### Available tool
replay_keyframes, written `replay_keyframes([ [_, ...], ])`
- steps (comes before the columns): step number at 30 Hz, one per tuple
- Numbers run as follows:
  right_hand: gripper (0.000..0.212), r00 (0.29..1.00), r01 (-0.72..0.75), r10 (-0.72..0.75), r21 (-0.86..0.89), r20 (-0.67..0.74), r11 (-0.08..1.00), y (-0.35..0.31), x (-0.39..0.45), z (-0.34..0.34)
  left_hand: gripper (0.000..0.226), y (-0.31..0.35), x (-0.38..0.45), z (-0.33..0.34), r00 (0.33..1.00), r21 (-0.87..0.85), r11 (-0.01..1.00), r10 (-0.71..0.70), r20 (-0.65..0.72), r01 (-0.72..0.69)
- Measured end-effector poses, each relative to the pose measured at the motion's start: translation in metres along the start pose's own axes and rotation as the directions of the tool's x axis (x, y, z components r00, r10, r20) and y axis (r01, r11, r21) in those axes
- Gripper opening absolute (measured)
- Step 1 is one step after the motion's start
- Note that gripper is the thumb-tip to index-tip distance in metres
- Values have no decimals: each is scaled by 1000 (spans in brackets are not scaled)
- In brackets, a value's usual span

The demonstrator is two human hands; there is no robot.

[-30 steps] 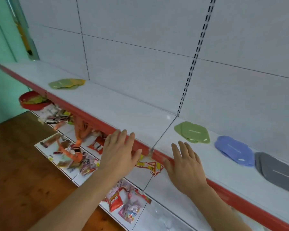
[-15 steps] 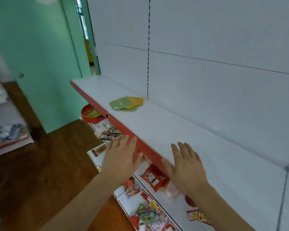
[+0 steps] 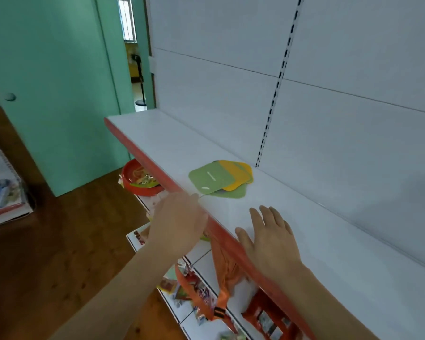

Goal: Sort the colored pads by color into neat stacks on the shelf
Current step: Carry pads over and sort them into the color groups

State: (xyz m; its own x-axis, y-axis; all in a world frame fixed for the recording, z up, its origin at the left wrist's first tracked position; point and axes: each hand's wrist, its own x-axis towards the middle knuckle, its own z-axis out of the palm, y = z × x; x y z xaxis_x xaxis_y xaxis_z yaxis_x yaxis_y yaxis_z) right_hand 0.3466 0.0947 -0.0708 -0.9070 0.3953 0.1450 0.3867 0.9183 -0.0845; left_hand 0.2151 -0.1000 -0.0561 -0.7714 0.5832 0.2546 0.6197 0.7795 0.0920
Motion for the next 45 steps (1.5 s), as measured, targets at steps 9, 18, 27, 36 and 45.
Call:
replay_keyframes([
  [9,78,978,-208,208,11,-27,978,-47,78,16,68,-66,122,28,977,-74,979,196,79,-190],
  [18,57,942,-335,336,58,-7,940,-26,161,29,91,-57,222,63,917,-108,956,291,272,-271],
  [27,42,898,-439,431,144,86,887,-16,190,25,76,-54,272,56,777,-370,908,375,506,-197],
  [36,10,729,-648,684,350,29,677,-33,197,16,33,-82,301,60,660,-629,720,628,412,-292],
  [45,6,588,-615,795,558,-145,557,-73,169,0,21,-98,309,70,678,-830,533,673,295,-167],
])
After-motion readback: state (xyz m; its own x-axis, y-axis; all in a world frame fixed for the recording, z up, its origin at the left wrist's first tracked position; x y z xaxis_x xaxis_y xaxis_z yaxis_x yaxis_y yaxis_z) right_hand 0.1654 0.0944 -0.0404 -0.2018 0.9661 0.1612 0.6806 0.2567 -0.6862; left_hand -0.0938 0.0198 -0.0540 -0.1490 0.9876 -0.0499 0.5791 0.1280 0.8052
